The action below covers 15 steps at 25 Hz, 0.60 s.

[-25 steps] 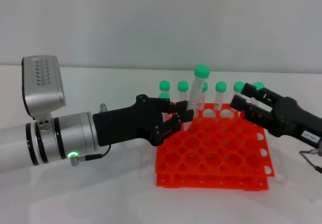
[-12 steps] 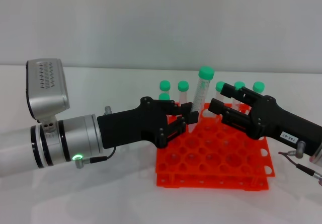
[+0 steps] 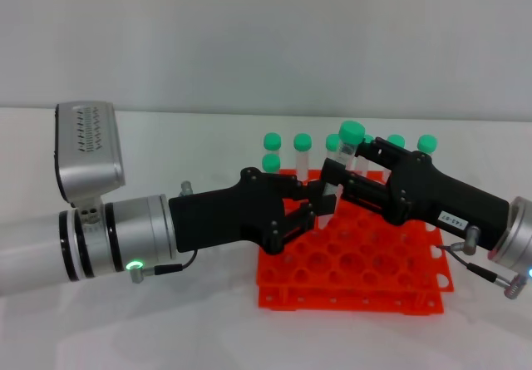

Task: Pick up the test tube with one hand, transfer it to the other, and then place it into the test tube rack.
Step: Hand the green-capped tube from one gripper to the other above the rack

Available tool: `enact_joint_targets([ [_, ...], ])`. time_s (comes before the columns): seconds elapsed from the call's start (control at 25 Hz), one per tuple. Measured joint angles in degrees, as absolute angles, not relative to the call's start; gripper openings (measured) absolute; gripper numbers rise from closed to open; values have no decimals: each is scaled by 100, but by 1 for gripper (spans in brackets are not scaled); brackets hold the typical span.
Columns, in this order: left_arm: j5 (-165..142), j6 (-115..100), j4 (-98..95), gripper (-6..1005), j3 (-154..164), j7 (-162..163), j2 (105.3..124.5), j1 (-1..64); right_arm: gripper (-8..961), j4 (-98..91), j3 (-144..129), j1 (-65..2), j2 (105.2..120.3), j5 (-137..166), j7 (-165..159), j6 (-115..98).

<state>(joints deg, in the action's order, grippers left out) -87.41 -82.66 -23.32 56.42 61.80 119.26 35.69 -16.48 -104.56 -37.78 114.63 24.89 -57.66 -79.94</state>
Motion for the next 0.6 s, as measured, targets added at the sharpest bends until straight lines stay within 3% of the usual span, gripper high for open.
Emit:
enact_joint_targets([
  [0.6,-8741,-8267,-2144,301,5642,6085,11927,3618,536,-1706,-10407,-3744,11480,2579,-5793,-7969],
])
